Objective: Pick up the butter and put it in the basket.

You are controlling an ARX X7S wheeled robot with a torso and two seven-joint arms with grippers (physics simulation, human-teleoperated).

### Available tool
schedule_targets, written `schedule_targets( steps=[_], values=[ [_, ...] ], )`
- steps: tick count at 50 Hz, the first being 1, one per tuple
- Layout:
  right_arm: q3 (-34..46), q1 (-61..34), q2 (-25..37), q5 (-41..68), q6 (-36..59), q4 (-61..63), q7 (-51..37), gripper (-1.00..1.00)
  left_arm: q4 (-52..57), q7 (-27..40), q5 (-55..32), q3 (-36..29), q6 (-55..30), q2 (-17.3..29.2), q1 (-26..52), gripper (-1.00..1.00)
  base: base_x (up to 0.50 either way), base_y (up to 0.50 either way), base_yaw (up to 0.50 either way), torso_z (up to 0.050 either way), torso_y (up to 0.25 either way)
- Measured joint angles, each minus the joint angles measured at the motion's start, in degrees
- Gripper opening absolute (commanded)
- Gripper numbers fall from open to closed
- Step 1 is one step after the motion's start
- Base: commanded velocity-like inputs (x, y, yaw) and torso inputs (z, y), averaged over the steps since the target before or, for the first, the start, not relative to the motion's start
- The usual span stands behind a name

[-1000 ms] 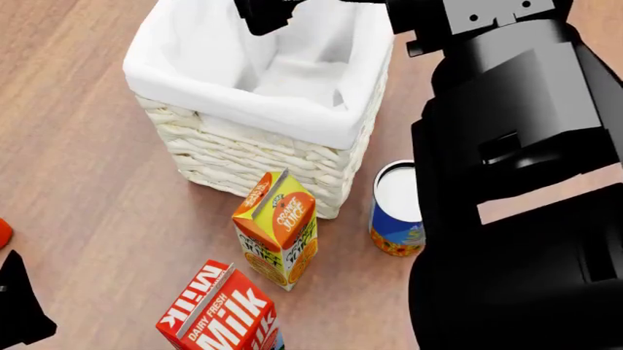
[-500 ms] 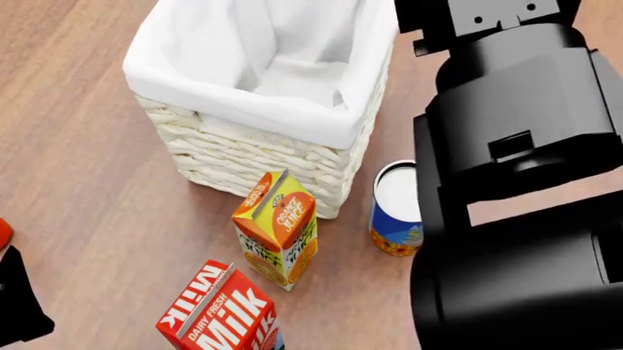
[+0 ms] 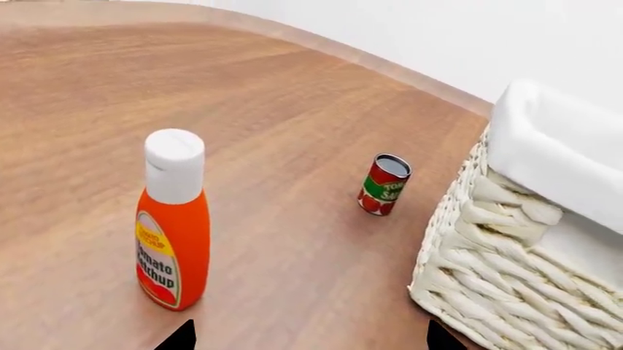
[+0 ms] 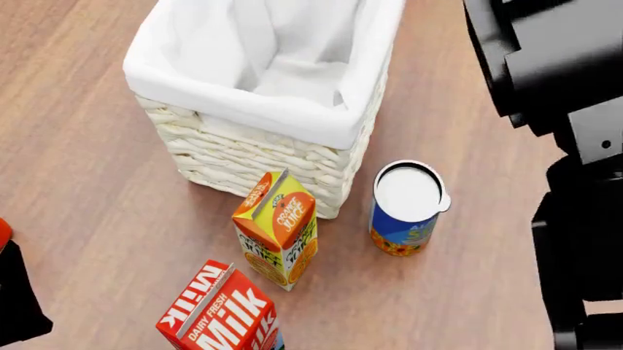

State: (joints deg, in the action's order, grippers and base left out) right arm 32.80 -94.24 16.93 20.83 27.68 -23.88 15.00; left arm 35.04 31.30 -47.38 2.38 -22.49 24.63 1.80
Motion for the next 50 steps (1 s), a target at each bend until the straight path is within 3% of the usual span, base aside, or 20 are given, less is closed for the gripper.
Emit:
schedule_targets(
  steps=[16, 30, 50],
  values=[
    [-4.8, 8.1, 10.3, 4.5, 14.8, 27.9, -8.7, 1.00, 1.0, 0.0, -0.8, 0.5, 0.4, 0.5, -0.2, 1.00, 0.00, 0.00, 0.00, 0.000, 0.000],
    [-13.6, 16.7, 17.7, 12.4, 27.3, 49.0, -16.5, 1.00, 2.5, -0.6, -1.1, 0.7, 1.1, 1.2, -0.8, 1.00, 0.00, 0.00, 0.00, 0.000, 0.000],
    [-30.4, 29.5, 20.8, 31.4, 41.7, 74.8, -32.7, 1.00, 8.8, -3.7, -3.4, 5.3, 5.7, 3.5, -4.9, 1.00, 0.00, 0.00, 0.00, 0.000, 0.000]
  ],
)
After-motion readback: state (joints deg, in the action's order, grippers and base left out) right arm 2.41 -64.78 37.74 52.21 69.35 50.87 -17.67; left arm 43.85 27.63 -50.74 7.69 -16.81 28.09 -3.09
